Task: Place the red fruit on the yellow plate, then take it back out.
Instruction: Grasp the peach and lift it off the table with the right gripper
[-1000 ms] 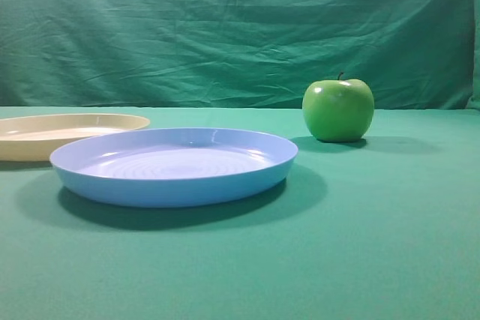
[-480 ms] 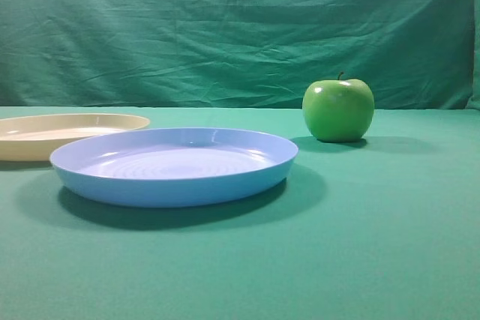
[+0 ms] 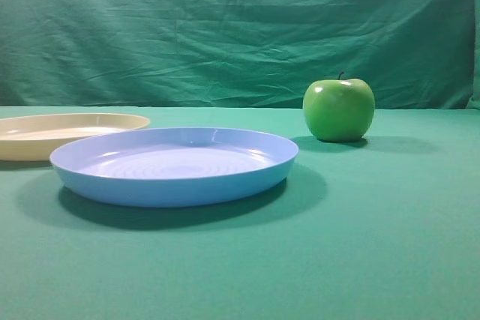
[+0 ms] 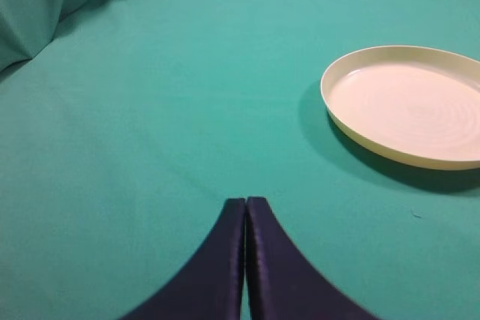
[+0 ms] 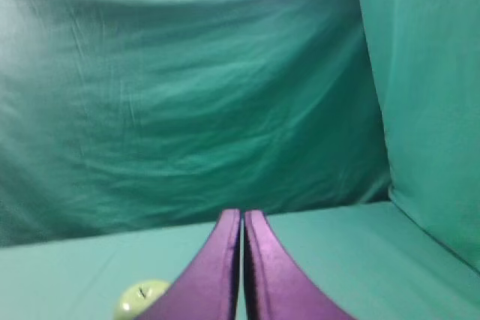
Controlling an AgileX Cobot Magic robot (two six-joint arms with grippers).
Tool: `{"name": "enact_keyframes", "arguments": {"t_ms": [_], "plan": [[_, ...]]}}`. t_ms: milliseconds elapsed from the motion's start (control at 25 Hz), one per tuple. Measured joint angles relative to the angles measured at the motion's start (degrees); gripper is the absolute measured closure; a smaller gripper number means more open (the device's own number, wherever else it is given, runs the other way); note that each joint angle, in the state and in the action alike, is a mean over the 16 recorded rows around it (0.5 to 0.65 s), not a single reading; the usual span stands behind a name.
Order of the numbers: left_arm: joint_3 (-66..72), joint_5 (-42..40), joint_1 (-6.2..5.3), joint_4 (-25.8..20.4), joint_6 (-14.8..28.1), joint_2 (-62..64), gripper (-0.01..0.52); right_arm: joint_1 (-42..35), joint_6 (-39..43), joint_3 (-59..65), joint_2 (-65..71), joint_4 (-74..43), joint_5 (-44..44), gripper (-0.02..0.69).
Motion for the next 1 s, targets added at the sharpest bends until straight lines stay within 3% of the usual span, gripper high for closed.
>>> {"name": "enact_keyframes", "arguments": {"t_ms": [280, 520, 720, 1000], "plan": [[0.0, 0.0, 0.00, 0.0, 0.0, 0.0, 0.514, 0.0, -6.2, -11.9, 14.5, 1.4, 20.3, 0.665], [0.0, 0.0, 0.00, 0.0, 0.0, 0.0, 0.514, 0.0, -14.6, -20.2, 28.5, 7.0, 32.1, 0.665], [0.0, 0.0, 0.00, 0.0, 0.0, 0.0, 0.514, 0.0, -19.9, -24.6, 39.1, 11.6, 36.6, 0.665], [0.0, 0.0, 0.00, 0.0, 0.0, 0.0, 0.514, 1.6, -27.3, -27.5, 50.9, 14.6, 36.2, 0.650]]}}
